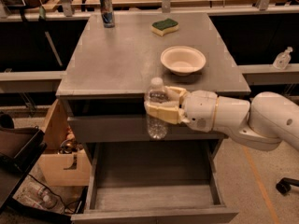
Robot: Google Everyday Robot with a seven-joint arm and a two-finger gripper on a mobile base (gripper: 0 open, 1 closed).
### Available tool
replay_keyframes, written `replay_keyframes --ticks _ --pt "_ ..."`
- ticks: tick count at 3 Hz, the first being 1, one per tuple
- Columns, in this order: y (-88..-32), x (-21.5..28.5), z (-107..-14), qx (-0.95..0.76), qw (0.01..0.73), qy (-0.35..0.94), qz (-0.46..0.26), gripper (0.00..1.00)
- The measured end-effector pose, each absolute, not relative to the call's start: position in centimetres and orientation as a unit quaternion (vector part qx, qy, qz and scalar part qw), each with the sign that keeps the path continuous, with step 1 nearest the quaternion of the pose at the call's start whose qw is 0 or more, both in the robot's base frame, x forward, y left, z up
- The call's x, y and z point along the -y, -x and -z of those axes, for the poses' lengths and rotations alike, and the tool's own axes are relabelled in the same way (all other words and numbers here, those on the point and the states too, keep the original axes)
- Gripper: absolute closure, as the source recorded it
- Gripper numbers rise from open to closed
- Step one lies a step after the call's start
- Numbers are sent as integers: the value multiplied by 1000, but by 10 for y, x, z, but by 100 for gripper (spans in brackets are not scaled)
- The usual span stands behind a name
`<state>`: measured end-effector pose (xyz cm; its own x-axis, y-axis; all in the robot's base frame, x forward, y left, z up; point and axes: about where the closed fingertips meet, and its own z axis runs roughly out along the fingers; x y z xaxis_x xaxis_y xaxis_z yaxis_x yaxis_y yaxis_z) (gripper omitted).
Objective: Pick water bottle from middle drawer and place on counter
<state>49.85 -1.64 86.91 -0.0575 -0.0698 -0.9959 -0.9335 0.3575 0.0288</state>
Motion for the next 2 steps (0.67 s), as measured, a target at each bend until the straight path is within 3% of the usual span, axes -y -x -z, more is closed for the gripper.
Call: replay_keyframes --ticks 2 --pt "-561 48 -967 -590 619 353 -378 100"
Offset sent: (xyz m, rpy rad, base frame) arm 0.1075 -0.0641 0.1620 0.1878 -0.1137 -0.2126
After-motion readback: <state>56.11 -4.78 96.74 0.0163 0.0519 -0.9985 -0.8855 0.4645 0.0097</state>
